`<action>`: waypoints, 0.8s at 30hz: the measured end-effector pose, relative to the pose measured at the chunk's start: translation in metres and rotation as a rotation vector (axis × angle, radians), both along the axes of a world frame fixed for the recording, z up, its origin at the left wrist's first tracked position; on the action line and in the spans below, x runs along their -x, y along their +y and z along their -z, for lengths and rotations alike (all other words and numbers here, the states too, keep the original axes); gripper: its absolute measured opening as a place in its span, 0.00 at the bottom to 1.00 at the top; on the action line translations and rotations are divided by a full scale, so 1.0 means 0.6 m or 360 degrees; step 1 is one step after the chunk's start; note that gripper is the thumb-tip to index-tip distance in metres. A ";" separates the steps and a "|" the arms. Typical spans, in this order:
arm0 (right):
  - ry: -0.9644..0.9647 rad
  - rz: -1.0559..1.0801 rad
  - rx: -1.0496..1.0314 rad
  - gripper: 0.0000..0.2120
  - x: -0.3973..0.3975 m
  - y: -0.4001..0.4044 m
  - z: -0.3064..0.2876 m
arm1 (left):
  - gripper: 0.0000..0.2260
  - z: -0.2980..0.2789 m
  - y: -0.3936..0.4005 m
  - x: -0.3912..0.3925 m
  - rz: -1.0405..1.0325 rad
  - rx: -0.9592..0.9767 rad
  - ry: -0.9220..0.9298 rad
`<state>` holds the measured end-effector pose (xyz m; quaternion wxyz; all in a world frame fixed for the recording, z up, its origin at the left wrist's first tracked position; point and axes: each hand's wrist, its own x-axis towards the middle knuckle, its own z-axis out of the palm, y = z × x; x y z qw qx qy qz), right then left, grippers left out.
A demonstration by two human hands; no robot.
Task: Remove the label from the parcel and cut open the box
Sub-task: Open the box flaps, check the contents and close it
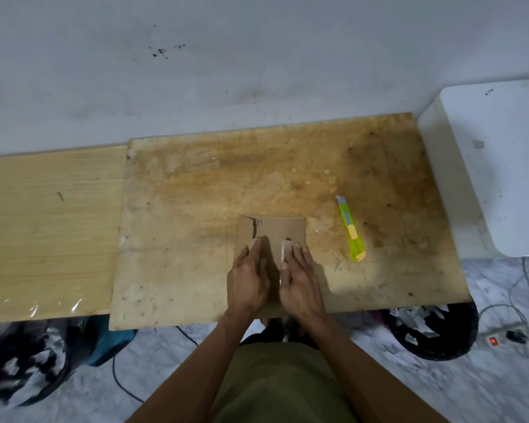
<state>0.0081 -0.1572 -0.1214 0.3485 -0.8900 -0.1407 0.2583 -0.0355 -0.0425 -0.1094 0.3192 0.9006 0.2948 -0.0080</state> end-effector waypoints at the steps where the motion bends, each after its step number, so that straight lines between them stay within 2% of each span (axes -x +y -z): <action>1: -0.0060 -0.0018 0.0010 0.26 -0.003 -0.001 0.008 | 0.20 -0.001 0.004 -0.004 -0.0023 -0.0004 0.0023; 4: -0.0243 0.0086 -0.0125 0.19 -0.019 -0.007 0.017 | 0.17 -0.003 0.035 -0.009 -0.0112 0.0040 0.0035; 6: -0.0323 0.0225 -0.0191 0.12 -0.029 -0.014 0.021 | 0.17 -0.006 0.055 -0.006 -0.0286 0.0217 0.0040; 7: -0.0292 0.0288 -0.0161 0.11 -0.034 -0.015 0.022 | 0.18 -0.004 0.064 -0.006 -0.0377 0.0280 0.0085; 11: -0.0036 0.0584 0.0099 0.24 -0.039 -0.005 0.038 | 0.25 0.006 0.082 -0.020 -0.0567 0.0331 0.0433; 14: -0.0010 0.0725 0.0127 0.22 -0.039 0.012 0.047 | 0.28 0.012 0.082 -0.035 -0.0663 0.0363 0.0561; 19: 0.0129 0.0953 0.0155 0.23 -0.050 0.030 0.055 | 0.28 0.019 0.077 -0.046 -0.0759 0.0380 0.0592; 24: 0.0029 0.0963 0.0110 0.23 -0.045 0.033 0.049 | 0.26 0.014 0.078 -0.049 -0.0746 0.0399 0.0549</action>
